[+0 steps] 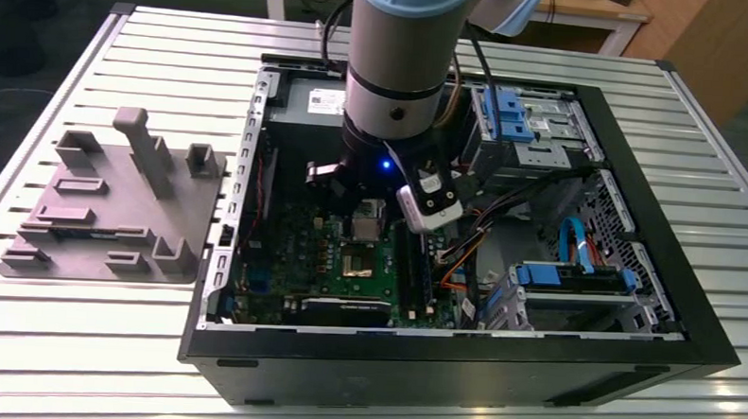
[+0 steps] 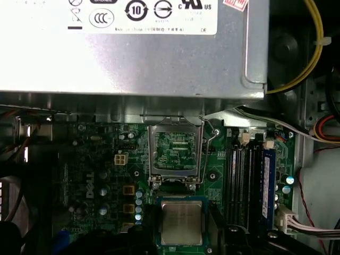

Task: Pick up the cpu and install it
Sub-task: 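Place the cpu into insertion slot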

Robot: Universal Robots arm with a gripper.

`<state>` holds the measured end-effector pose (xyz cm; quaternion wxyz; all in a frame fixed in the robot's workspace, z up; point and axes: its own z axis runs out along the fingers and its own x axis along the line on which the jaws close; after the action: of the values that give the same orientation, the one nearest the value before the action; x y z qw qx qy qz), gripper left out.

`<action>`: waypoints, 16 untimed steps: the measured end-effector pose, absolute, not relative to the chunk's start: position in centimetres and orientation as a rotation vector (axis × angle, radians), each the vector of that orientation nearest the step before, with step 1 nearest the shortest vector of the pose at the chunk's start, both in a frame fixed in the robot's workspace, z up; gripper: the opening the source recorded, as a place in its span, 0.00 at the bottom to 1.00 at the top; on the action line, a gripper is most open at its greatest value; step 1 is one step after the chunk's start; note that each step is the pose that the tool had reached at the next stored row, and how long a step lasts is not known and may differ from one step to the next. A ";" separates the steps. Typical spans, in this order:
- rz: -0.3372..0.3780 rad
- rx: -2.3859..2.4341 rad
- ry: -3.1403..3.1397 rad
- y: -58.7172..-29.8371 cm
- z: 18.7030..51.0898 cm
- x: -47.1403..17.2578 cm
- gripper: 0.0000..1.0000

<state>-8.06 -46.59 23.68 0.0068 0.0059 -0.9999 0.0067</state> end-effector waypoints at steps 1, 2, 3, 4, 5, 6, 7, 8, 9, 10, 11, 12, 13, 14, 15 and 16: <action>0.020 0.018 -3.128 -46.6 23.6 -8.1 0.47; 0.020 0.018 -3.128 -46.6 23.5 -8.2 0.47; 0.021 0.018 -3.128 -46.6 23.4 -8.2 0.47; 0.021 0.018 -3.128 -46.6 23.2 -8.2 0.47; 0.021 0.018 -3.128 -46.6 23.1 -8.2 0.47; 0.021 0.018 -3.127 -46.6 23.0 -8.3 0.47; 0.022 0.018 -3.127 -46.7 23.0 -8.3 0.47; 0.021 0.018 -3.127 -46.9 22.9 -8.2 0.47; 0.021 0.018 -3.127 -47.1 22.8 -8.2 0.47; 0.021 0.018 -3.127 -47.3 22.7 -8.3 0.47; 0.021 0.018 -3.127 -47.4 22.5 -8.3 0.47; 0.021 0.018 -3.127 -47.4 22.4 -8.3 0.47; 0.021 0.018 -3.126 -47.4 22.2 -8.3 0.47; 0.021 0.018 -3.126 -47.5 22.0 -8.3 0.47; 0.021 0.018 -3.126 -47.5 21.8 -8.3 0.47; 0.021 0.018 -3.126 -47.5 21.6 -8.3 0.47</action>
<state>-8.27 -47.47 21.65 0.0077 0.0058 -0.9999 0.0069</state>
